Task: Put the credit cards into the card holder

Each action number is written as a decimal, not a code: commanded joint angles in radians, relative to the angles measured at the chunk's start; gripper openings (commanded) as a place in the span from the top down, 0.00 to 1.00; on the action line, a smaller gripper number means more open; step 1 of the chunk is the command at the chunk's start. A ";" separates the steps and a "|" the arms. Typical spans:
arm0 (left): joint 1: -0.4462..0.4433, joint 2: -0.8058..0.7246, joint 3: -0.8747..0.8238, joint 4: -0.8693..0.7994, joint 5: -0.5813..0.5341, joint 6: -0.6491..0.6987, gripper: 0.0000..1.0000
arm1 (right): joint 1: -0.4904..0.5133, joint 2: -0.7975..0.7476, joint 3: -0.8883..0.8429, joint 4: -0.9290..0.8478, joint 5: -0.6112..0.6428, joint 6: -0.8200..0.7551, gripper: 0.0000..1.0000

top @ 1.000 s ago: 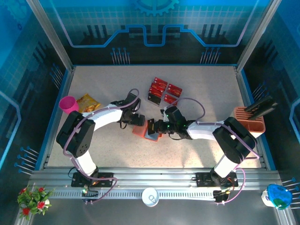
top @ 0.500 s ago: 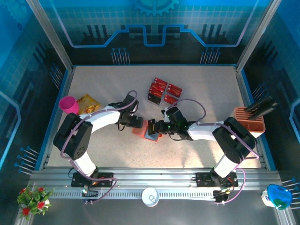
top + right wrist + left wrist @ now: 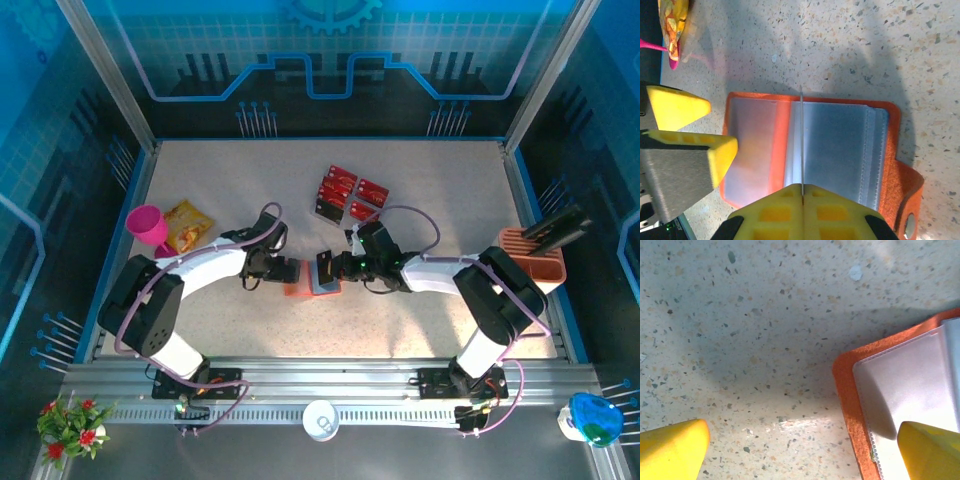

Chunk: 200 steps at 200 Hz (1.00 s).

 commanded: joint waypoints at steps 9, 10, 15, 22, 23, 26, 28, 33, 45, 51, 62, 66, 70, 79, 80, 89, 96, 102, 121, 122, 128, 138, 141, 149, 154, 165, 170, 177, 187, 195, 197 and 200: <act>0.002 -0.060 0.056 -0.007 0.053 -0.049 0.02 | -0.009 0.014 0.016 -0.020 -0.014 -0.012 1.00; 0.002 -0.061 0.058 -0.007 0.055 -0.050 0.03 | -0.009 0.013 0.016 -0.020 -0.014 -0.012 1.00; 0.000 -0.068 0.062 -0.005 0.060 -0.055 0.03 | -0.010 0.012 0.016 -0.019 -0.013 -0.010 1.00; 0.000 -0.073 0.066 -0.004 0.069 -0.063 0.02 | -0.009 0.011 0.013 -0.017 -0.014 -0.009 1.00; 0.000 -0.073 0.068 -0.004 0.070 -0.064 0.02 | -0.009 0.012 0.013 -0.017 -0.013 -0.009 1.00; 0.000 -0.075 0.068 -0.003 0.075 -0.067 0.02 | -0.009 0.010 0.011 -0.017 -0.013 -0.007 1.00; 0.000 -0.076 0.070 -0.002 0.078 -0.069 0.02 | -0.010 0.010 0.011 -0.016 -0.012 -0.007 1.00; -0.001 -0.079 0.070 0.001 0.083 -0.073 0.02 | -0.009 0.008 0.009 -0.015 -0.010 -0.006 1.00; -0.004 -0.079 0.067 0.005 0.094 -0.080 0.02 | -0.009 0.006 0.006 -0.013 -0.010 -0.003 1.00; -0.007 -0.077 0.064 0.005 0.094 -0.081 0.02 | -0.009 0.005 0.005 -0.010 -0.010 -0.001 1.00; -0.012 -0.073 0.054 0.006 0.095 -0.080 0.02 | -0.009 0.004 0.002 -0.002 -0.011 0.006 1.00; -0.013 -0.073 0.050 0.007 0.095 -0.079 0.02 | -0.010 0.003 0.000 0.000 -0.013 0.009 1.00; -0.015 -0.070 0.044 0.007 0.094 -0.078 0.02 | -0.010 0.003 -0.002 0.004 -0.014 0.012 1.00; -0.016 -0.066 0.028 0.008 0.093 -0.075 0.02 | -0.010 0.002 -0.004 0.010 -0.014 0.019 1.00; -0.017 -0.066 0.027 0.008 0.093 -0.074 0.02 | -0.009 0.002 -0.003 0.011 -0.015 0.021 1.00; -0.017 -0.060 0.012 0.009 0.088 -0.071 0.02 | -0.008 -0.001 -0.006 0.010 -0.014 0.030 1.00; -0.017 -0.055 0.001 0.008 0.084 -0.068 0.02 | -0.008 -0.004 -0.008 0.044 -0.014 0.036 1.00; -0.017 -0.051 -0.007 0.008 0.080 -0.066 0.02 | -0.008 -0.007 -0.007 0.052 -0.015 0.040 1.00; -0.017 -0.043 -0.028 0.010 0.061 -0.061 0.02 | -0.009 -0.012 -0.006 0.074 -0.014 0.056 1.00; -0.017 -0.043 -0.028 0.009 0.059 -0.061 0.02 | -0.007 -0.012 -0.006 0.076 -0.014 0.058 1.00; -0.017 -0.040 -0.031 0.008 0.053 -0.061 0.02 | -0.007 -0.013 -0.006 0.082 -0.012 0.063 1.00; -0.017 -0.033 -0.032 0.004 0.046 -0.059 0.02 | -0.007 -0.013 -0.004 0.094 -0.011 0.071 1.00; -0.016 -0.031 -0.033 0.004 0.044 -0.058 0.02 | -0.006 -0.012 -0.004 0.099 -0.010 0.073 1.00; -0.017 -0.023 -0.031 -0.001 0.038 -0.057 0.02 | -0.006 -0.011 -0.003 0.108 -0.009 0.080 1.00; -0.016 -0.019 -0.029 -0.005 0.033 -0.056 0.02 | -0.006 -0.008 -0.003 0.114 -0.007 0.085 1.00; -0.017 -0.004 -0.023 -0.014 0.022 -0.052 0.02 | -0.005 -0.001 -0.004 0.129 -0.004 0.094 1.00; -0.017 0.002 -0.022 -0.017 0.019 -0.049 0.02 | -0.003 0.002 -0.004 0.135 -0.002 0.097 1.00; -0.017 0.011 -0.019 -0.021 0.011 -0.049 0.02 | -0.001 0.007 -0.004 0.143 0.000 0.102 1.00; -0.017 0.021 -0.016 -0.026 0.003 -0.047 0.03 | 0.001 0.015 -0.004 0.156 0.004 0.109 1.00; -0.017 0.029 -0.013 -0.030 -0.007 -0.045 0.02 | 0.002 0.023 -0.004 0.167 0.005 0.113 1.00; -0.017 0.030 -0.012 -0.032 -0.009 -0.044 0.02 | 0.003 0.025 -0.004 0.170 0.006 0.114 1.00; -0.017 0.034 -0.012 -0.034 -0.013 -0.044 0.02 | 0.005 0.028 -0.004 0.173 0.007 0.115 1.00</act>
